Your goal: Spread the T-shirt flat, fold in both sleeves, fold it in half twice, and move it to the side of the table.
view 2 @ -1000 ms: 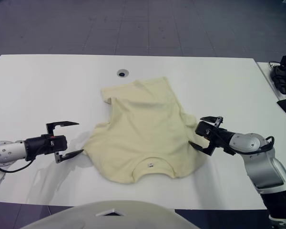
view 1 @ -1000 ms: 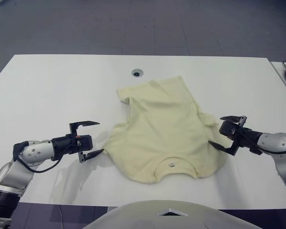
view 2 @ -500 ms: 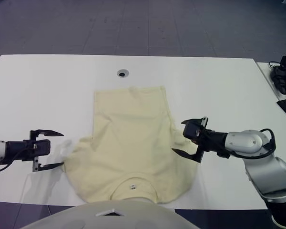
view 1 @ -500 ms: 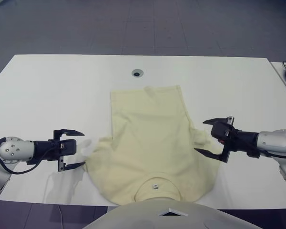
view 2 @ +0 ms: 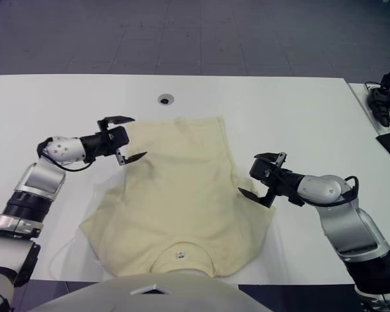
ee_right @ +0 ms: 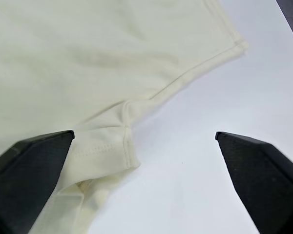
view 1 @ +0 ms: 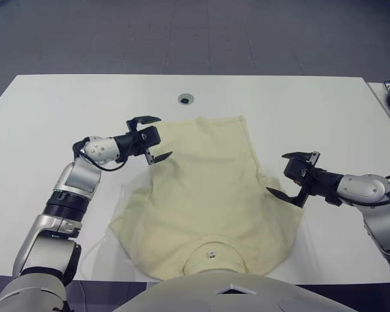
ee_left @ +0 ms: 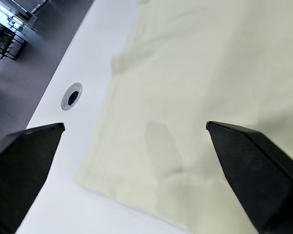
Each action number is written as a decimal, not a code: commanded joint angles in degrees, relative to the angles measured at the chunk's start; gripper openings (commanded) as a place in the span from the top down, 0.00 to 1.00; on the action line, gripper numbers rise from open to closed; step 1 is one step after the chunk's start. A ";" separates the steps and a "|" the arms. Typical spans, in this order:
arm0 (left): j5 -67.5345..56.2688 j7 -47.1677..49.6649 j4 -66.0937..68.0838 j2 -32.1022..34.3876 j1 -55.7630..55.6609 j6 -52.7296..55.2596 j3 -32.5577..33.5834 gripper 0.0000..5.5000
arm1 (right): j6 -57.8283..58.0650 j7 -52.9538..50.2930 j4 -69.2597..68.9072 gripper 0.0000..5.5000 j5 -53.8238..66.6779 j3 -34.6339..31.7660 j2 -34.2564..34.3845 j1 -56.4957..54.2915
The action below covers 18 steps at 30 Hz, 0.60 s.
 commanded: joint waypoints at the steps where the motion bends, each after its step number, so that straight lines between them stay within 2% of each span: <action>1: 7.12 6.66 15.03 -4.01 -6.72 -5.38 -3.58 0.02 | -0.40 -2.51 2.93 0.02 -4.03 2.86 0.98 -0.67; 5: 11.02 12.21 29.78 -8.90 -15.29 -10.00 -5.79 0.02 | 1.12 -7.18 9.16 0.02 -6.71 4.15 4.97 -3.22; 10: 14.74 17.77 44.66 -14.25 -25.28 -12.12 -7.61 0.02 | 0.10 -15.17 24.81 0.02 -7.00 2.84 13.91 -12.78; 13: 17.11 21.65 50.09 -15.60 -29.66 -12.02 -8.50 0.02 | -2.76 -18.20 33.20 0.02 -7.50 2.33 16.81 -18.19; 18: 20.85 26.58 53.59 -14.96 -33.39 -13.58 -9.80 0.02 | -0.37 -16.09 30.56 0.02 -6.82 2.22 16.38 -18.27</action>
